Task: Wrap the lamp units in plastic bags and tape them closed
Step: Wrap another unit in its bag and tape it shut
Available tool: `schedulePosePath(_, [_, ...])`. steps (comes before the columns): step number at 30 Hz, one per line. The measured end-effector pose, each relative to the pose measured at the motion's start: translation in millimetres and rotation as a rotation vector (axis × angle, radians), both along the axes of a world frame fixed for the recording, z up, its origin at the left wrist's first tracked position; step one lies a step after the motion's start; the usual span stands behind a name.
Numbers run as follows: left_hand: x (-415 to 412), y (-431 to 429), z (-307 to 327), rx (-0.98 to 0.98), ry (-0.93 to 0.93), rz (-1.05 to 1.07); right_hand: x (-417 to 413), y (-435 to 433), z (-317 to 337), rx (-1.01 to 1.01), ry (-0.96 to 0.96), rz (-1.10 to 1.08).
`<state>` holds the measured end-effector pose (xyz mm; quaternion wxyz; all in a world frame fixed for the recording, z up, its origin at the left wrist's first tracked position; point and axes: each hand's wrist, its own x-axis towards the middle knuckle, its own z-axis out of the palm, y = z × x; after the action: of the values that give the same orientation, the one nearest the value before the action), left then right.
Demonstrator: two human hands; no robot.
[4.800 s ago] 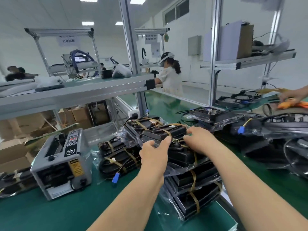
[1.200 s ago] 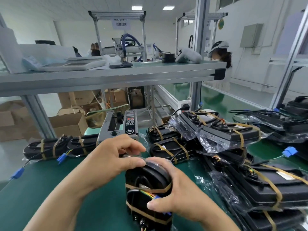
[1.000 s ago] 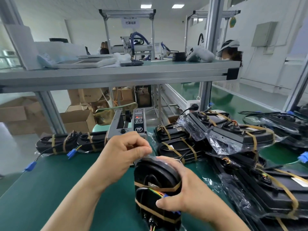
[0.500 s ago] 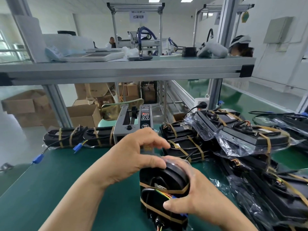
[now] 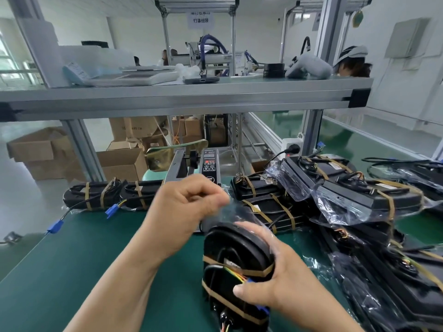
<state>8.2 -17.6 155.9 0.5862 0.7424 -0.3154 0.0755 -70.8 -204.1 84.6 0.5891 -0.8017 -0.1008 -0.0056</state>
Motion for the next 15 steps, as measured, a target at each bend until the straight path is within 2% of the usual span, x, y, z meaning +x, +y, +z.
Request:
schedulePosePath(3, [17,17,-14,-0.181,0.106,0.293,4,-2,-4,0.028,-0.002,-0.127])
schedulePosePath(6, [39,28,-47,-0.293,0.427,0.542,9,-1,-7,0.064,-0.033,-0.257])
schedulePosePath(8, [51,28,-69,-0.348,0.654,0.581,11,2,-8,0.061,-0.048,-0.287])
schedulePosePath(11, [65,22,-87,-0.474,0.973,0.523,10,9,-9,0.056,-0.044,-0.275])
schedulePosePath(13, [72,17,-90,-0.55,1.091,0.484,9,11,-8,0.055,-0.048,-0.27])
schedulePosePath(15, [78,13,-92,-0.581,1.13,0.493,9,10,-7,0.062,-0.045,-0.272])
